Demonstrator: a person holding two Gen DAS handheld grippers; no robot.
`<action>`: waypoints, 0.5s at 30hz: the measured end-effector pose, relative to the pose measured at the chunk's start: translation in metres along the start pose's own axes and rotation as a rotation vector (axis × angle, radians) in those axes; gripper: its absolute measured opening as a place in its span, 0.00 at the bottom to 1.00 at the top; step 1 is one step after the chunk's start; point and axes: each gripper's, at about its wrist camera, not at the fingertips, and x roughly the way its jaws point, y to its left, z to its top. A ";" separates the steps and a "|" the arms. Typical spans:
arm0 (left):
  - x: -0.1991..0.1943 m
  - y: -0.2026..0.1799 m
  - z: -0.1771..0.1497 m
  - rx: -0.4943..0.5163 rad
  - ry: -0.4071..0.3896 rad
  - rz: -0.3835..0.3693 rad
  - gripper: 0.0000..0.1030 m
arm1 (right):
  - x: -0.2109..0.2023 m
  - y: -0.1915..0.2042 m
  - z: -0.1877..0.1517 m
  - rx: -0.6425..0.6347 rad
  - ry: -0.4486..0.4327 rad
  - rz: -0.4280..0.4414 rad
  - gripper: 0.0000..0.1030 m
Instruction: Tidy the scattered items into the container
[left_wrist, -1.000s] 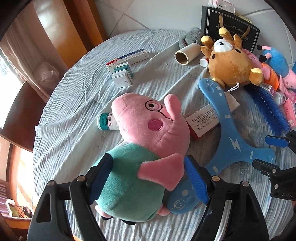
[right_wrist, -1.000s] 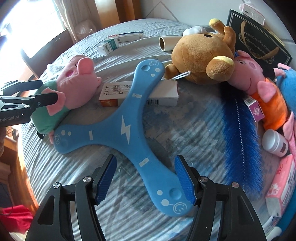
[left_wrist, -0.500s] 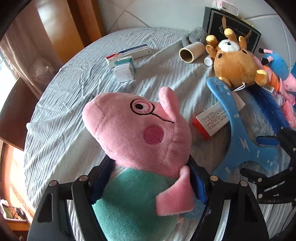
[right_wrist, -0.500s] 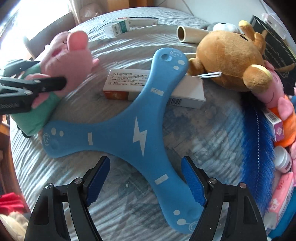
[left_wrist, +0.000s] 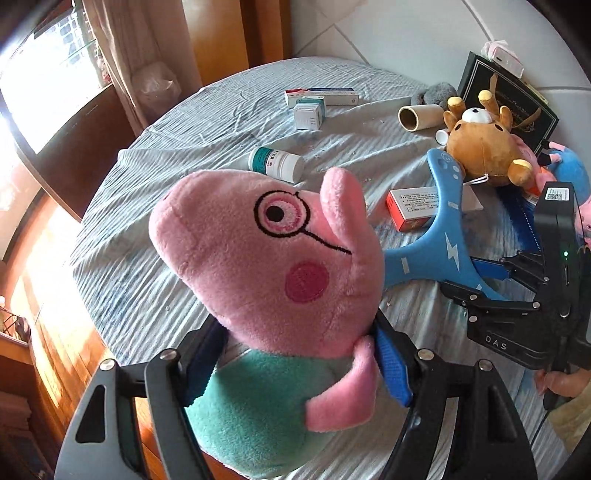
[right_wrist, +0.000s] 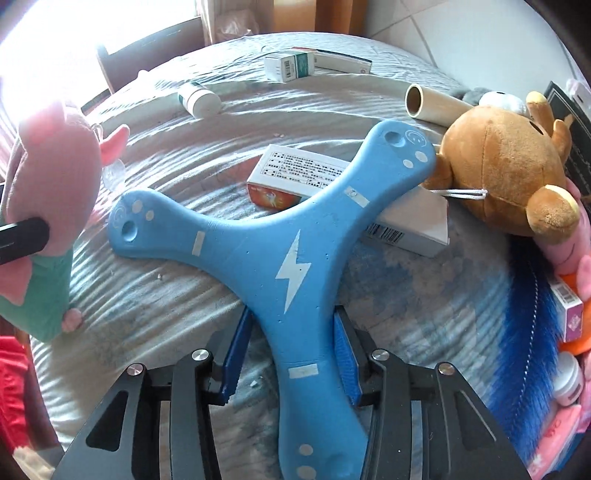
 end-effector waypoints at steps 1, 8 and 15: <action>-0.003 0.000 0.000 -0.009 -0.007 -0.003 0.72 | 0.001 -0.002 -0.002 0.007 -0.007 0.001 0.41; -0.020 -0.006 -0.007 -0.001 -0.054 -0.018 0.71 | -0.019 0.002 0.000 0.079 -0.099 0.015 0.28; -0.035 -0.008 -0.010 0.034 -0.090 -0.043 0.71 | -0.037 0.005 -0.004 0.128 -0.090 0.016 0.22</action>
